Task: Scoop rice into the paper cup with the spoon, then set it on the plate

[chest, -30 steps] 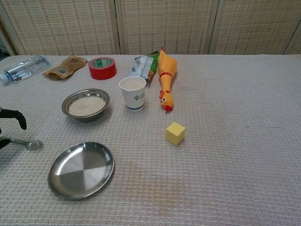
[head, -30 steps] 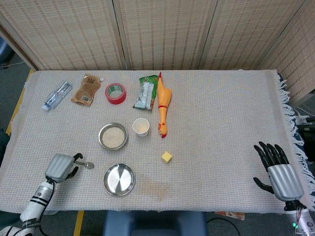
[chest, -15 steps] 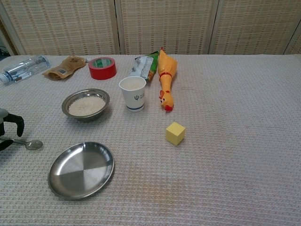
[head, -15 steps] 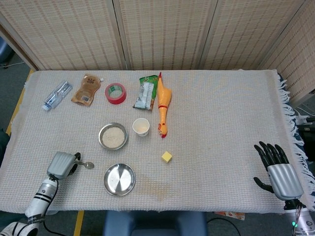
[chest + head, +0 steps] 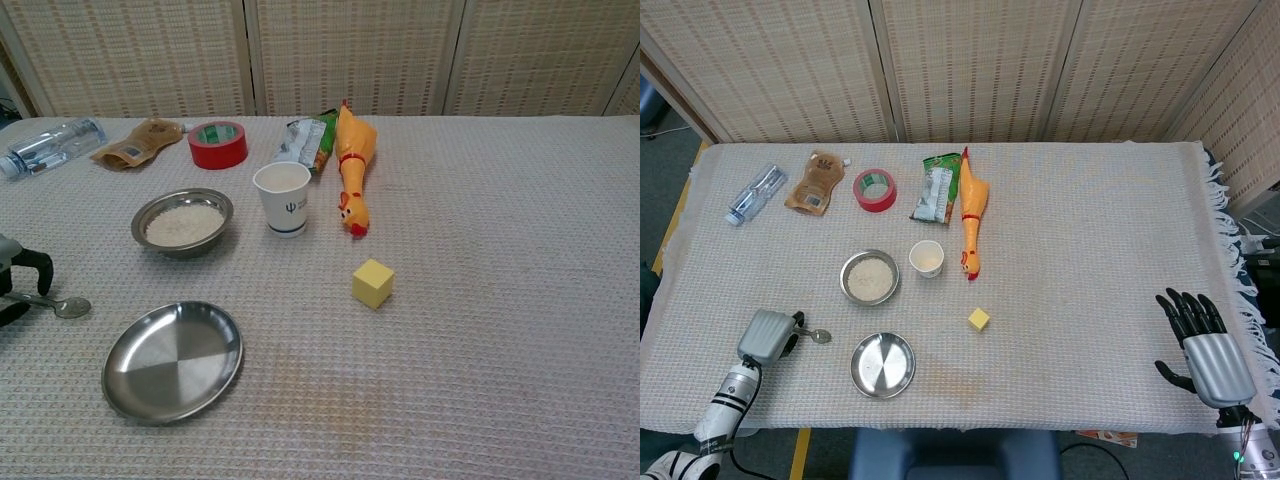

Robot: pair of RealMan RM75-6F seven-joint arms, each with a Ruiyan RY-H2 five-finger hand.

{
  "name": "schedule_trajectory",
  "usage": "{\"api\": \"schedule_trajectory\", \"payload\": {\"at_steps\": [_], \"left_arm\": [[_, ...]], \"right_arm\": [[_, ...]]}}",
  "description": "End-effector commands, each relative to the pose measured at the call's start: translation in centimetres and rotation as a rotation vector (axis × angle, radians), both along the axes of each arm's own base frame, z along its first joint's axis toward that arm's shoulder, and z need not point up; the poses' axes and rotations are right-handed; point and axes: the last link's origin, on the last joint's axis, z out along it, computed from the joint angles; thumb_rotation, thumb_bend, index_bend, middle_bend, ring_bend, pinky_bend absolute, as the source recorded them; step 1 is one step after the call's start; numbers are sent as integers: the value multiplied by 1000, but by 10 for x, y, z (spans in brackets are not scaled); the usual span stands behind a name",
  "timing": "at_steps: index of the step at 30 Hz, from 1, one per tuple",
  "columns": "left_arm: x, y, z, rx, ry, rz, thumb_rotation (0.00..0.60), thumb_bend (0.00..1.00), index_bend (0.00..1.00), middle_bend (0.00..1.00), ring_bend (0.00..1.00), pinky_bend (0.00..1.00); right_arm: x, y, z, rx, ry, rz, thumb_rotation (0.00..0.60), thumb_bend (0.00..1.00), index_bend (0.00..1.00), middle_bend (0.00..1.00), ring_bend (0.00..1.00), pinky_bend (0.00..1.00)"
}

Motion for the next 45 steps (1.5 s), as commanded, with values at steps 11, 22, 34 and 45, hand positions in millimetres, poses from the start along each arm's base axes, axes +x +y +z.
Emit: {"api": "schedule_trajectory", "payload": {"at_steps": [11,22,34,45], "left_arm": [[-4,2,-2,8,3,17,600,421,485,1000,1000,1000],[-5,3,-1,19,-14,18,600,419,535,1000,1000,1000],[-5,0,8,29,-20,37,600,420,579,1000,1000,1000],[26,12,35,117,108,23,600,419,595,1000,1000,1000]], "right_arm": [[0,0,-1,3,1,-4,600,104,0,0,0,0],[0,-1,-3,10,4,-7,600,103,0,0,0,0],[0,-1,-4,18,8,-8,600,104,0,0,0,0],[2,0,-5,26,8,4,600,104,0,0,0,0]]}}
